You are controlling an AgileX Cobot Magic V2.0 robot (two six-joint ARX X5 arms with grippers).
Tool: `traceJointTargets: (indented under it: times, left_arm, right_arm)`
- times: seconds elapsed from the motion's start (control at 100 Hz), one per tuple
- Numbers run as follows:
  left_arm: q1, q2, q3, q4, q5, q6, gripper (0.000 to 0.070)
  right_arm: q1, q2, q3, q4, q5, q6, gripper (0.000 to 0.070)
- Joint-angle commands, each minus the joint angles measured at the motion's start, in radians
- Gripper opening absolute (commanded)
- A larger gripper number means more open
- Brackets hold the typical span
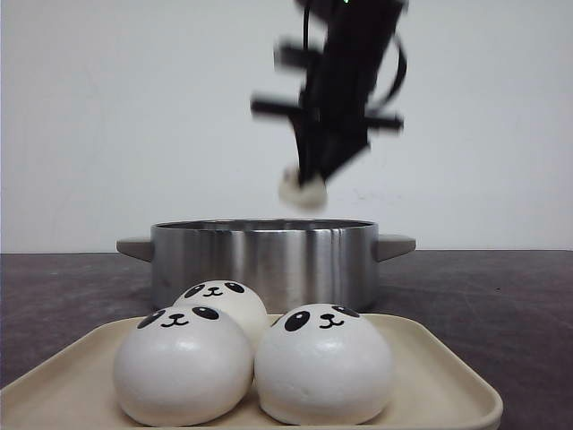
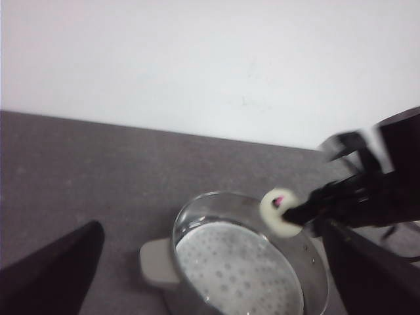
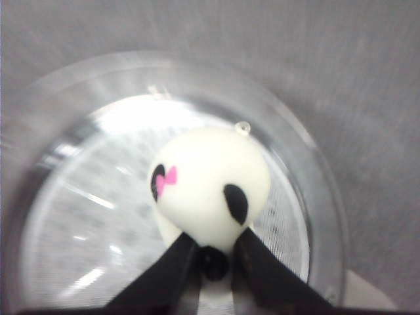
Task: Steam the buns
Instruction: 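Lift the bun with the right gripper and release it into the steamer, then lower the left gripper onto the other farther bun and grasp it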
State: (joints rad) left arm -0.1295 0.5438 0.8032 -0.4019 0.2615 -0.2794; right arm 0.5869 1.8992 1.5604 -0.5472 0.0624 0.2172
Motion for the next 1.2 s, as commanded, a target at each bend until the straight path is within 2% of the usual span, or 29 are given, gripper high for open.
traceJointTargets:
  times: [0.0, 0.14, 0.18, 0.22, 0.32, 0.38, 0.54, 0.63, 0.67, 0.76, 0.77, 0.9, 1.04, 1.19]
  left_arm:
    - [-0.003, 0.005, 0.010, -0.003, -0.002, 0.010, 0.0667]
    - [-0.004, 0.005, 0.010, -0.017, -0.002, 0.010, 0.0667]
    - [-0.004, 0.005, 0.010, -0.020, -0.002, 0.010, 0.0668]
    - [-0.004, 0.005, 0.010, -0.023, -0.002, 0.009, 0.0668]
    - [-0.004, 0.005, 0.010, -0.029, -0.002, 0.009, 0.0668]
    - [-0.004, 0.005, 0.010, -0.030, -0.002, 0.009, 0.0668]
    - [-0.004, 0.005, 0.010, -0.032, -0.002, 0.009, 0.0667]
    - [-0.004, 0.007, 0.010, -0.042, 0.002, 0.010, 0.0666]
    - [-0.004, 0.010, 0.010, -0.050, 0.002, 0.010, 0.0666]
    - [-0.006, 0.032, 0.010, -0.067, 0.008, 0.010, 0.0666]
    - [-0.007, 0.035, 0.010, -0.068, 0.009, 0.010, 0.0666]
    - [-0.046, 0.112, 0.010, -0.070, 0.039, 0.000, 0.0666]
    - [-0.161, 0.234, 0.010, -0.068, 0.037, -0.032, 0.0667]
    - [-0.325, 0.380, 0.010, -0.073, 0.000, -0.132, 0.0666]
  right_arm:
    - [0.001, 0.050, 0.014, 0.009, -0.011, 0.018, 0.0005]
    - [-0.008, 0.112, 0.014, 0.024, -0.012, 0.041, 0.0009]
    - [-0.009, 0.119, 0.014, 0.029, -0.012, 0.047, 0.0035]
    - [-0.010, 0.121, 0.014, 0.031, -0.011, 0.052, 0.0111]
    - [-0.009, 0.121, 0.014, 0.043, -0.010, 0.052, 0.0362]
    - [-0.009, 0.121, 0.014, 0.045, -0.010, 0.055, 0.0413]
    - [-0.015, 0.120, 0.023, 0.043, -0.010, 0.072, 0.0413]
    - [-0.017, 0.103, 0.063, -0.013, -0.012, 0.071, 0.0395]
    - [-0.018, 0.087, 0.090, -0.048, -0.011, 0.064, 0.0324]
    - [-0.014, 0.028, 0.148, -0.116, -0.017, 0.031, 0.0010]
    - [-0.013, 0.018, 0.153, -0.122, -0.018, 0.027, 0.0000]
    - [0.021, -0.143, 0.183, -0.138, -0.019, 0.002, 0.0008]
    - [0.077, -0.343, 0.183, -0.153, -0.020, -0.011, 0.0008]
    - [0.142, -0.535, 0.183, -0.155, -0.016, -0.008, 0.0008]
